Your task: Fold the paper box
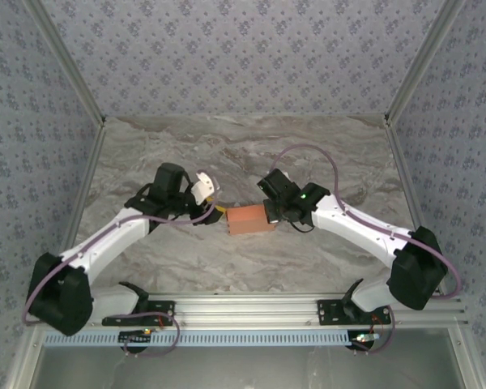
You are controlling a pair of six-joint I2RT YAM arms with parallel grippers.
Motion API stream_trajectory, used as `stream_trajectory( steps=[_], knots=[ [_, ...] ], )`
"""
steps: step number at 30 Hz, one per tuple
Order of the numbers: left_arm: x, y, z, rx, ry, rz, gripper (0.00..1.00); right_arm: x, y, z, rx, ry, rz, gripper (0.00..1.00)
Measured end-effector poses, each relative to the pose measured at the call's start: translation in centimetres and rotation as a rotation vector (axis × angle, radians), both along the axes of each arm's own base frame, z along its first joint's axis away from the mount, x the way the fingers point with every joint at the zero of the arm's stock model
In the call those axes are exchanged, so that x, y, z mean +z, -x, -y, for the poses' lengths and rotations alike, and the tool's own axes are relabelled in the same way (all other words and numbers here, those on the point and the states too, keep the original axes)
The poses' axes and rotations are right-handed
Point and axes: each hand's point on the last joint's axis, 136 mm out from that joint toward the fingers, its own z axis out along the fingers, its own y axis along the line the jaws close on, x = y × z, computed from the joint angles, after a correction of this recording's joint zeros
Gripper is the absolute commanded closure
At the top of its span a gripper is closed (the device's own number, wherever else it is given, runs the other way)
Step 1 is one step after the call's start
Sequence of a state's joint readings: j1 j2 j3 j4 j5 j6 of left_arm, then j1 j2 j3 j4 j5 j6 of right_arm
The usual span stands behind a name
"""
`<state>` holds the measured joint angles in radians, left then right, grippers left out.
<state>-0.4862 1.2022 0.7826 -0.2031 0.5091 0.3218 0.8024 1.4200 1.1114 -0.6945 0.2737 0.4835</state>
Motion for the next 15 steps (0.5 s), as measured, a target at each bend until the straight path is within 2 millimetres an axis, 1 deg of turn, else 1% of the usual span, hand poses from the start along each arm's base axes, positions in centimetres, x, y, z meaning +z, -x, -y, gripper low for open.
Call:
stream_trajectory(
  steps=[3,5,9,13,15],
  knots=[
    [-0.3,0.4,-1.0,0.114,0.028,-0.051,0.49,0.0,0.1,-0.1,0.003,0.000,-0.001,0.96],
    [-0.7,1.1,-1.3,0.159,0.042,-0.087,0.48,0.0,0.2,-0.1,0.005,0.001,0.000,0.96],
    [-1.4,2.2,-0.9,0.175,0.043,-0.122,0.48,0.2,0.3,-0.1,0.008,-0.001,0.001,0.96],
    [-2.3,2.4,-0.2,0.165,0.013,-0.144,0.50,0.2,0.3,-0.1,0.008,-0.001,0.001,0.96],
    [-2.8,2.2,0.1,0.164,-0.007,-0.160,0.54,0.2,0.3,-0.1,0.008,-0.001,0.001,0.96]
  ],
)
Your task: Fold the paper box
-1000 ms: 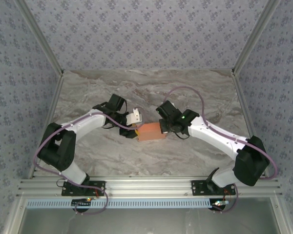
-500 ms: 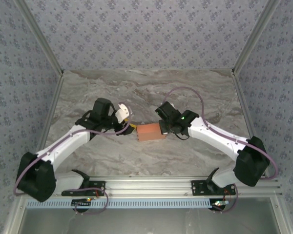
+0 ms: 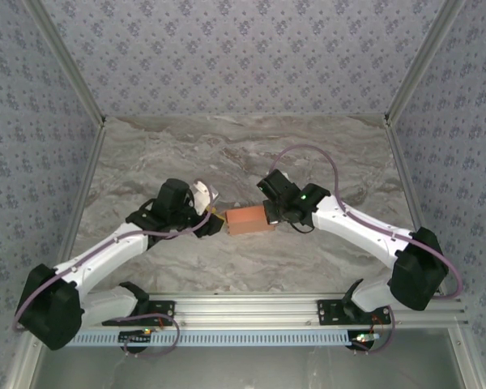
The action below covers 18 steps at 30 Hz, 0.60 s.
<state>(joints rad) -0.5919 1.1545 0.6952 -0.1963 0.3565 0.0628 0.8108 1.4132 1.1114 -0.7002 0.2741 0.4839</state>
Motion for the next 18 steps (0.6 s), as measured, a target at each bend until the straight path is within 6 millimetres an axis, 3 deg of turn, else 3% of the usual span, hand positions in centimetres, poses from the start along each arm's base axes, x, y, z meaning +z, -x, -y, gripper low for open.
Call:
stream_trajectory(
  steps=[9,18],
  knots=[
    [0.0,-1.3,0.8,0.004,-0.027,-0.005,0.72,0.0,0.0,0.0,-0.001,-0.002,0.001,0.96],
    [-0.7,-1.3,0.8,0.006,-0.052,-0.032,0.89,0.1,0.0,0.0,-0.001,-0.003,0.001,0.96]
  ],
)
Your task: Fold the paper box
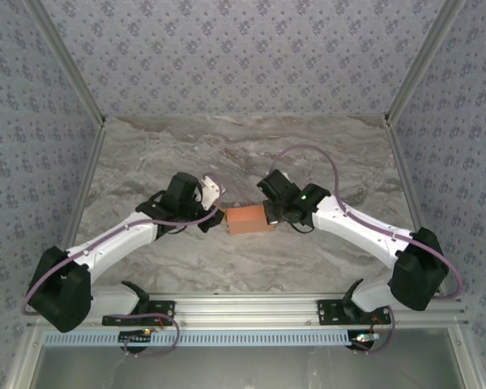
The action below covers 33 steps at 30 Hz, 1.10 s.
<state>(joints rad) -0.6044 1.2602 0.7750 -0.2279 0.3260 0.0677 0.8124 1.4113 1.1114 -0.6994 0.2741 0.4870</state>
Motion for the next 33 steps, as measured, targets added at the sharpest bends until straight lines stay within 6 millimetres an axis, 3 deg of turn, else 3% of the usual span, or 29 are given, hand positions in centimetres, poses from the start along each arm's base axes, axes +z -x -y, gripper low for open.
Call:
stream_trajectory(
  steps=[6,12,16,27,33],
  knots=[
    [0.21,-0.08,0.02,0.008,0.003,-0.005,0.91,0.00,0.01,0.01,-0.003,-0.001,-0.001,0.96],
    [0.00,0.06,-0.06,0.016,-0.002,-0.027,0.80,-0.01,0.01,0.02,-0.004,-0.001,-0.001,0.96],
    [-0.33,0.36,-0.28,0.019,-0.013,-0.046,0.79,-0.03,0.04,0.06,-0.004,0.001,-0.002,0.97],
    [-0.52,0.67,-0.27,0.020,-0.017,-0.063,1.00,-0.03,0.04,0.05,-0.008,-0.003,-0.003,0.96],
    [-0.40,0.38,-0.33,0.102,0.006,-0.110,1.00,0.01,-0.01,-0.02,-0.019,-0.012,-0.003,0.97]
  ],
)
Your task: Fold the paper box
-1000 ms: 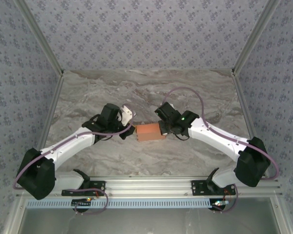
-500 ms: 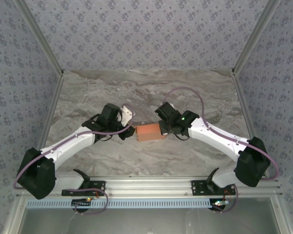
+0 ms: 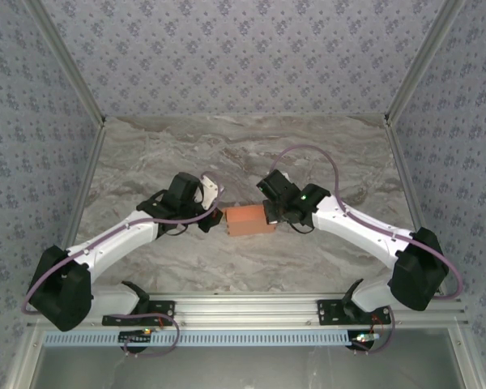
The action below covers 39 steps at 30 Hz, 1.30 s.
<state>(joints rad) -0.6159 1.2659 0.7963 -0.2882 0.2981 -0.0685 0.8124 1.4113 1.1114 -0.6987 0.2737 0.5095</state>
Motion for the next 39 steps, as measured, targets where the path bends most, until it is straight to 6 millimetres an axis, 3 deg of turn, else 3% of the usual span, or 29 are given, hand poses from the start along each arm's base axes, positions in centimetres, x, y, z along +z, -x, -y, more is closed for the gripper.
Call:
stream_trajectory(
  steps=[19,28,39],
  knots=[
    [0.4,-1.0,1.0,0.384,0.170,-0.240,1.00,-0.2,-0.2,-0.1,-0.023,-0.020,0.005,0.97],
    [0.2,-1.1,1.3,0.459,0.184,-0.239,1.00,-0.2,-0.2,0.0,-0.026,-0.016,0.009,0.96],
    [-0.6,-0.5,1.5,0.468,0.157,-0.093,0.97,-0.6,0.1,0.2,-0.023,-0.011,0.049,0.97]
  ],
)
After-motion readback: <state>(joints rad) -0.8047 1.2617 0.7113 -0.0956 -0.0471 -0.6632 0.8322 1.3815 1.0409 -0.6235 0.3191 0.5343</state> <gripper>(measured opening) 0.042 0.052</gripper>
